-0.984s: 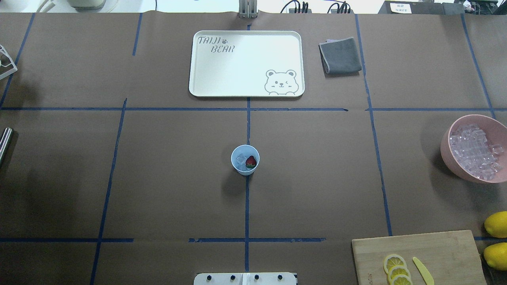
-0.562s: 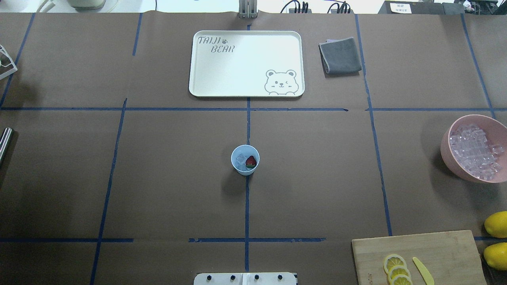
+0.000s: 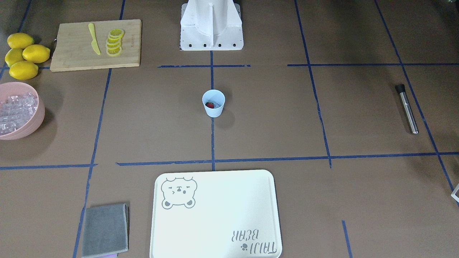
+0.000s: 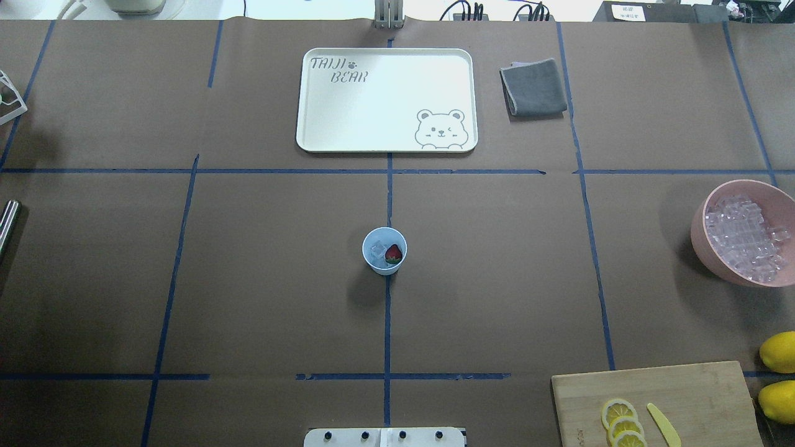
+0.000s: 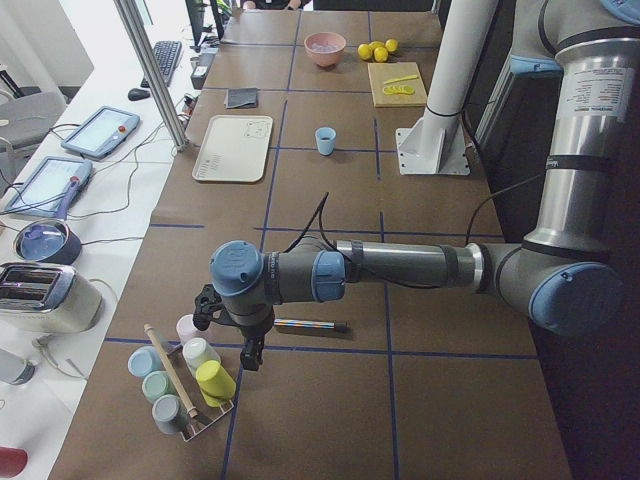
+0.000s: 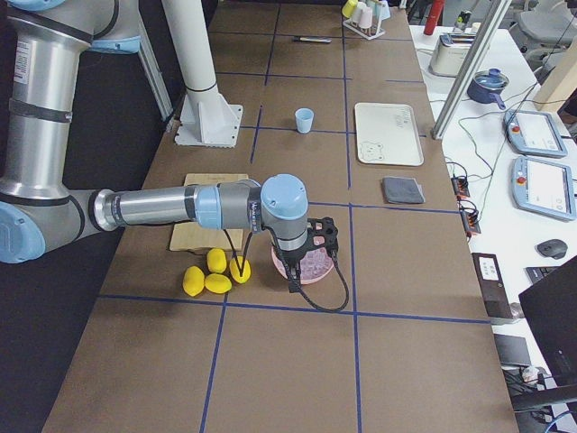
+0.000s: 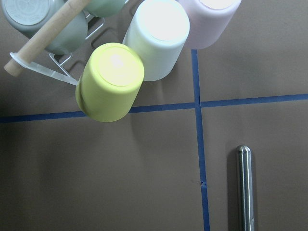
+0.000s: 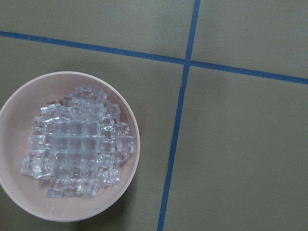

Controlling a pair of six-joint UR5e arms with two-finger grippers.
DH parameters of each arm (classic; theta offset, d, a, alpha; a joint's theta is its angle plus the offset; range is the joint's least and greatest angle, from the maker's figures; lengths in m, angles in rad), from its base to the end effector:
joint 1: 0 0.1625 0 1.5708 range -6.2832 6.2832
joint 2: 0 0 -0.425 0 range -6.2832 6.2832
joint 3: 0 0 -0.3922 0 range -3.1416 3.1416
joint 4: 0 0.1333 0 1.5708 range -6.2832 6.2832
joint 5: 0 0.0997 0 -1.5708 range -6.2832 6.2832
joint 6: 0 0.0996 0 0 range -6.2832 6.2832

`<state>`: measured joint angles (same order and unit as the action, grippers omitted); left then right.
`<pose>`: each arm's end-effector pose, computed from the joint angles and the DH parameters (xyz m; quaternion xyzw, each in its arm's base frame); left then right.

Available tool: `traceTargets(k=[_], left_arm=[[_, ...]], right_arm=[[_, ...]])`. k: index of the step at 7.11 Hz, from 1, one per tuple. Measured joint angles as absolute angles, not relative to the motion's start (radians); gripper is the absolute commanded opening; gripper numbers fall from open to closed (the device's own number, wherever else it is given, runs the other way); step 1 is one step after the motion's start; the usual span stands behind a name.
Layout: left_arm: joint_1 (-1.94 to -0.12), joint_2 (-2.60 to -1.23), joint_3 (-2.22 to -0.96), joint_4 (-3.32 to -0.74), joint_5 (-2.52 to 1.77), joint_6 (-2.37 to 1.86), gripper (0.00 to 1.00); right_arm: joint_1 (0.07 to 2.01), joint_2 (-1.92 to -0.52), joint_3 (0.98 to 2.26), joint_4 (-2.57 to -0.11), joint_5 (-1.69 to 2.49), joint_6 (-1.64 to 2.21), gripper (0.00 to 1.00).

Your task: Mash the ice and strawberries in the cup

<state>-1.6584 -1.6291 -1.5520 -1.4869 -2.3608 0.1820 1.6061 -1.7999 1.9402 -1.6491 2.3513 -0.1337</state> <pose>-0.1072 -0.5057 0.6457 0.0314 0.3840 0.0350 0.9221 0.0771 -0.3932 0.5860 0.0607 -0.3765 -0.0572 0.9227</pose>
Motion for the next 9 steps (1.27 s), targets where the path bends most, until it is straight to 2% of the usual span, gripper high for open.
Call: traceTargets(k=[9], left_arm=[[-1.659,-1.551,-1.577,-1.540,-2.356,0.189,1.00]], right_arm=[[1.606,-1.799,1.932,-1.651,2.352,-0.120,0.99]])
